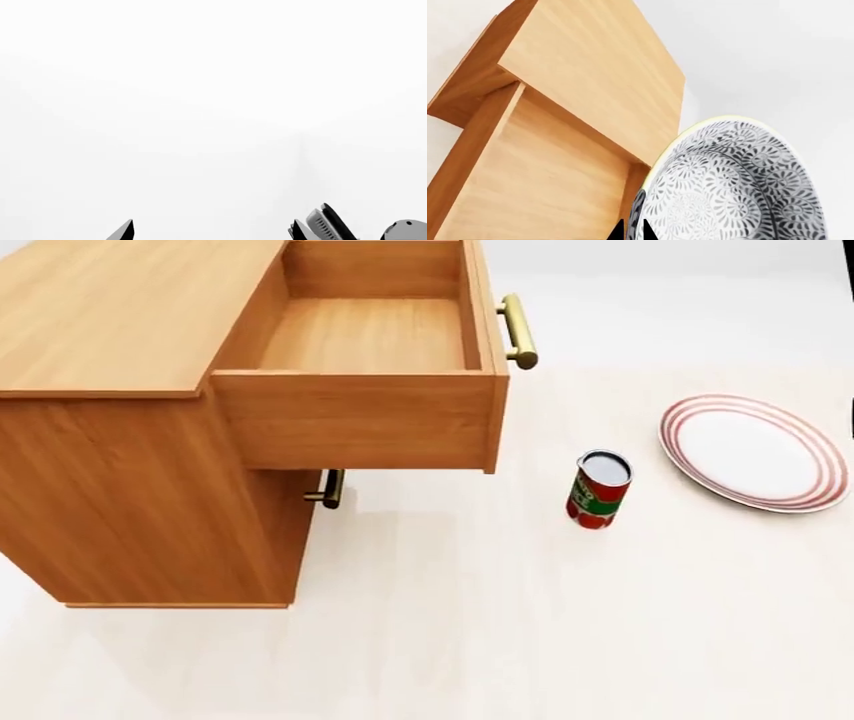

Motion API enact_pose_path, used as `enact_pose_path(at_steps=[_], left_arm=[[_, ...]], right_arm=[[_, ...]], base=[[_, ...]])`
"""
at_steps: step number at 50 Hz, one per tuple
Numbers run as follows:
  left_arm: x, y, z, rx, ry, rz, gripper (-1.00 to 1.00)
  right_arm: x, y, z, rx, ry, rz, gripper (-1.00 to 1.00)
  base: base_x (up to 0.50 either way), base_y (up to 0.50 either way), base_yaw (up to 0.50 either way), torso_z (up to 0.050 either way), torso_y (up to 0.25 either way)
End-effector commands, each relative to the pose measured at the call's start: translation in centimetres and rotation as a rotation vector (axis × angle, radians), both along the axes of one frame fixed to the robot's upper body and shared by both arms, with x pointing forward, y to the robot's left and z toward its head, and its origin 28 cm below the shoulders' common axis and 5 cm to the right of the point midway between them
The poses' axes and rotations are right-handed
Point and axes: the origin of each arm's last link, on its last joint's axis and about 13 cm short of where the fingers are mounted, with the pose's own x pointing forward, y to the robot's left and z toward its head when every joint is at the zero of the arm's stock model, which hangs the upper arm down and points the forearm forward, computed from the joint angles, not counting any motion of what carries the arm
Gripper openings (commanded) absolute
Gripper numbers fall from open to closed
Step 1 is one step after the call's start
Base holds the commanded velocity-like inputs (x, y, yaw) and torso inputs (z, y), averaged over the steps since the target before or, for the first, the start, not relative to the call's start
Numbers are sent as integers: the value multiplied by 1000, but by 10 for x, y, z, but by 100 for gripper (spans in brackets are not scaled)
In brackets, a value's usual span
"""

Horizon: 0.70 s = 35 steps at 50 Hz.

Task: Put the bowl in the top drawer of the cabinet.

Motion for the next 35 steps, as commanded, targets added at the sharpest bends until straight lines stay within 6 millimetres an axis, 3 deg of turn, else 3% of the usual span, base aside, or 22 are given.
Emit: enact_pose_path(at_steps=[1, 35], left_arm=[[0, 0, 0, 1, -11, -2, 100], [0, 0, 0, -14, -12, 5, 100]], right_arm=[[-3, 0, 3, 6, -16, 5, -100], [10, 3, -13, -81, 140, -6, -100]], base=[[0, 0, 0, 0, -146], [0, 0, 0, 0, -133]])
